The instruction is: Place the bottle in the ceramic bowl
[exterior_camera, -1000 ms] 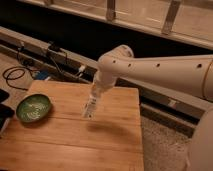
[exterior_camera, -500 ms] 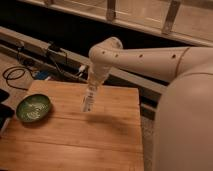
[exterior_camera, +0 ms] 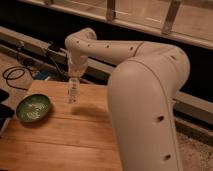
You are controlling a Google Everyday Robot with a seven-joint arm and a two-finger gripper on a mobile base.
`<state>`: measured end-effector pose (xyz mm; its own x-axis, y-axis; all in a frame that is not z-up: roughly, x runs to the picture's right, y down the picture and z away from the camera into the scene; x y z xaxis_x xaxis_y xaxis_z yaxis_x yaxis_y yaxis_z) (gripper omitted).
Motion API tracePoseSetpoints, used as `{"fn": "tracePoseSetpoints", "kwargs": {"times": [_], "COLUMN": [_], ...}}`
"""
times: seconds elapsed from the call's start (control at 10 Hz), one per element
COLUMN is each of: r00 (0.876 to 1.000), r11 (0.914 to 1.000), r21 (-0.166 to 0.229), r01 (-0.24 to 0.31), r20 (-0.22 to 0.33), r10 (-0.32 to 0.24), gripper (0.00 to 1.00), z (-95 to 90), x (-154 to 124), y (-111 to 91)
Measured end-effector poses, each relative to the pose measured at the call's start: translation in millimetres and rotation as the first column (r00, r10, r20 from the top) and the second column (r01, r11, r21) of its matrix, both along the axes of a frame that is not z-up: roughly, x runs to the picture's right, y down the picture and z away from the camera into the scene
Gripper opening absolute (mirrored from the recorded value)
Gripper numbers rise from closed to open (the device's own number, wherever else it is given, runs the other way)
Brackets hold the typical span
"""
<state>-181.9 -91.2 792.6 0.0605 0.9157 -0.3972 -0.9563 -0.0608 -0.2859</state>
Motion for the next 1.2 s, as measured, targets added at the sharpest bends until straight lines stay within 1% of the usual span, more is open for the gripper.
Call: {"fn": "tracePoseSetpoints", "kwargs": {"times": [0.1, 0.2, 0.3, 0.4, 0.5, 0.6, 0.7, 0.9, 1.0, 1.1, 1.2], "r00": [0.999, 0.994, 0.988, 0.978, 0.965, 0.951, 0.949, 0.951, 0.95, 0.95, 0.952], "r11": [0.9996, 0.9974, 0.995, 0.9907, 0.9869, 0.9824, 0.9822, 0.9824, 0.9819, 0.9824, 0.9851], "r21": [0.011, 0.028, 0.04, 0.055, 0.059, 0.054, 0.051, 0.054, 0.053, 0.048, 0.039], "r01": [0.026, 0.067, 0.092, 0.124, 0.15, 0.179, 0.18, 0.179, 0.182, 0.181, 0.168], "r20": [0.032, 0.084, 0.119, 0.163, 0.209, 0.248, 0.253, 0.245, 0.249, 0.249, 0.252], "r10": [-0.027, -0.069, -0.096, -0.132, -0.16, -0.187, -0.188, -0.187, -0.189, -0.187, -0.172], "gripper": [0.0, 0.0, 0.0, 0.0, 0.0, 0.0, 0.0, 0.0, 0.0, 0.0, 0.0], "z": [-0.9, -4.4, -7.7, -13.1, -20.7, -29.1, -30.4, -27.8, -28.9, -28.7, -29.6], "x": [-20.2, -53.0, -73.3, -98.4, -122.0, -144.4, -147.0, -141.9, -144.9, -142.3, -135.0], "y": [-6.7, -15.0, -19.8, -23.1, -21.3, -12.5, -11.0, -13.0, -11.5, -9.4, -2.2]}}
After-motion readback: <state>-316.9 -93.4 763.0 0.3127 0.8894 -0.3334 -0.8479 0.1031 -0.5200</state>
